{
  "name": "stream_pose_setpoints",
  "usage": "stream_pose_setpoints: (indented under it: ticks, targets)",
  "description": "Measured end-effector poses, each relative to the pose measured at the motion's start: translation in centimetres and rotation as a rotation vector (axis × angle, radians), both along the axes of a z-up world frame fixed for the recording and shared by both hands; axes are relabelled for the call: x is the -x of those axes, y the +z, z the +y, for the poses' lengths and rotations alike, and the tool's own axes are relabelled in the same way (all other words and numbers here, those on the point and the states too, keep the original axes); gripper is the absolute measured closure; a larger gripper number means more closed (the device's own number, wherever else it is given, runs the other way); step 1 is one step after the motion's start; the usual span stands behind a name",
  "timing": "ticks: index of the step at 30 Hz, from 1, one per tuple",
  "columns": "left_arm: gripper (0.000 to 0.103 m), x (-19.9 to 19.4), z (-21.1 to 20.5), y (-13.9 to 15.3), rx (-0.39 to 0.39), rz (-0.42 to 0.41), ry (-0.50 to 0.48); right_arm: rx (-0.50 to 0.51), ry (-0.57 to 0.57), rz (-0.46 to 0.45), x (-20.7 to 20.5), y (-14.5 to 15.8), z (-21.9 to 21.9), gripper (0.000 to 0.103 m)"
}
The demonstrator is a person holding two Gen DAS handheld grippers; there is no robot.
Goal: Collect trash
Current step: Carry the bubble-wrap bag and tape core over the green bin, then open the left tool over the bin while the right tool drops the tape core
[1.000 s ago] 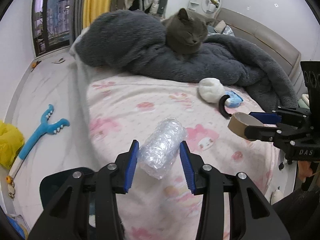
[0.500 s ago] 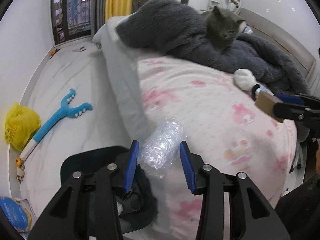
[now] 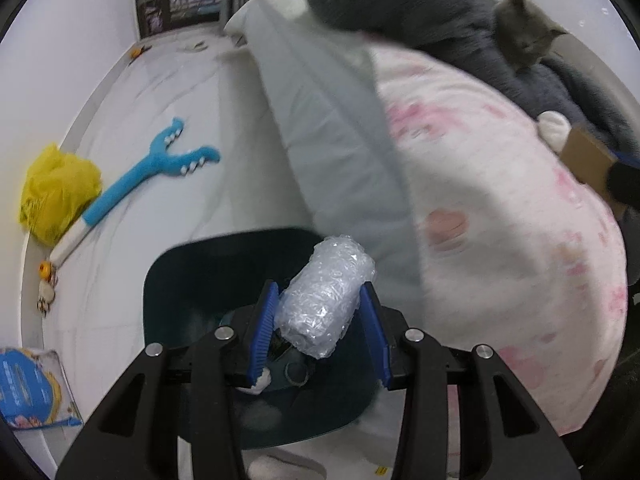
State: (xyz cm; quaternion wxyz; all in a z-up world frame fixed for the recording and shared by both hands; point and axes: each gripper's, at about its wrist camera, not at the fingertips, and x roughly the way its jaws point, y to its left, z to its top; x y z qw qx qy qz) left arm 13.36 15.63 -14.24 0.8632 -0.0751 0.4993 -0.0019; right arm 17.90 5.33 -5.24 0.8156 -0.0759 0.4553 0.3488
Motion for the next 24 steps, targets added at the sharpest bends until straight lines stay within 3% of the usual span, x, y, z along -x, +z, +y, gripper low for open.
stream_pose_setpoints:
  ticks: [19,24]
  targets:
    - [0.057,2.6,5.0,-5.9,0.012,0.223,0.046,0.059,0.128,0.101,1.0,-4.3,8.7,0.061]
    - [0.047,3.4,6.5,-6.7,0.018,0.25,0.067,0.073,0.142,0.12,1.1,-5.4,10.3,0.061]
